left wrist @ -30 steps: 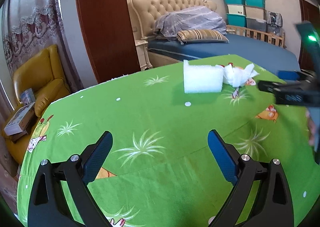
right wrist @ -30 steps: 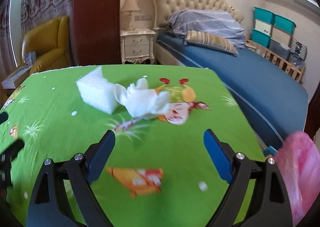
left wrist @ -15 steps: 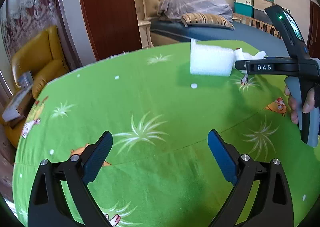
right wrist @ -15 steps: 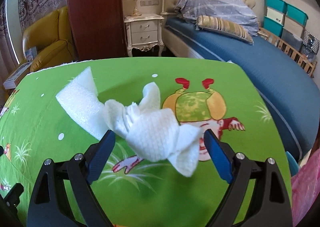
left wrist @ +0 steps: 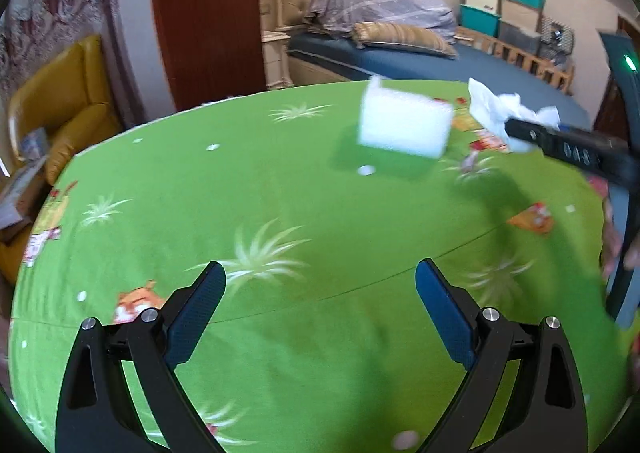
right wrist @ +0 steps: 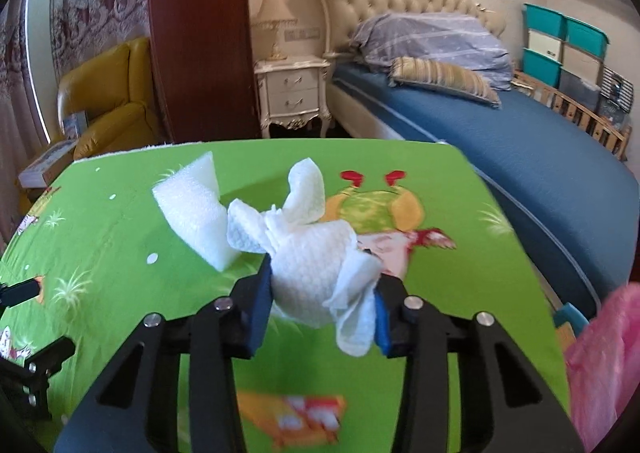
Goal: Collect trash
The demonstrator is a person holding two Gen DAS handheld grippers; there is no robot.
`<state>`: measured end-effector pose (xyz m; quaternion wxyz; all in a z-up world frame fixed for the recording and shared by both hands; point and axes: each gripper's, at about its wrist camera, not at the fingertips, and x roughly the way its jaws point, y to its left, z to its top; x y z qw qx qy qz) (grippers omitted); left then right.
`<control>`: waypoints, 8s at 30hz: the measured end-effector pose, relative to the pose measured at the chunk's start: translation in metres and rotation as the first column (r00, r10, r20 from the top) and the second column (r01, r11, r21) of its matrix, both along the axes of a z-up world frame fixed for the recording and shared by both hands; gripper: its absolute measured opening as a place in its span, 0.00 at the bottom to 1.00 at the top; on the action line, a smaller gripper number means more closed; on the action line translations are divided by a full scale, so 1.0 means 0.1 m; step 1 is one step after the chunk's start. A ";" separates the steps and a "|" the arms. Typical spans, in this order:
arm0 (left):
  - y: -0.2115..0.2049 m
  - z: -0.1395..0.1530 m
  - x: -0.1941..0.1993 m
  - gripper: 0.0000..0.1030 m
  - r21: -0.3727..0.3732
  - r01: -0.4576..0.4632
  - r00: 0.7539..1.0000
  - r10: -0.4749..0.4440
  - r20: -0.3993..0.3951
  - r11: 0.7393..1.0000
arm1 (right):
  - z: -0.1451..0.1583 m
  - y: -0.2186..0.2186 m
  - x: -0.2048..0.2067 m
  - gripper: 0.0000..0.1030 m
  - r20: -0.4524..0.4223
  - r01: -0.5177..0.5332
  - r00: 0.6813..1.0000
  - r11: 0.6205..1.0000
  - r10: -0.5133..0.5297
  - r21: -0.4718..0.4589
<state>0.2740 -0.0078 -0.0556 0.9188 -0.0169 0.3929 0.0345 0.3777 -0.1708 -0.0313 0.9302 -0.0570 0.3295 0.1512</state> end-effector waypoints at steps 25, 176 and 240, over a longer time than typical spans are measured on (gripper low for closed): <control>-0.66 0.02 1.70 0.87 -0.112 -0.193 0.981 0.188 -0.056 0.975 | -0.08 -0.59 -0.47 0.40 -0.002 0.110 0.994 0.989 -0.111 0.099; -4.49 0.71 0.66 0.33 -0.102 0.641 0.767 -0.627 0.138 0.761 | 0.59 -3.87 -1.67 0.45 0.218 0.460 0.857 0.884 -0.466 0.083; -3.05 0.57 -1.25 0.87 0.074 0.535 0.793 -0.530 0.301 0.842 | 0.43 -2.80 -3.22 0.96 0.210 0.539 0.816 0.840 -0.538 0.057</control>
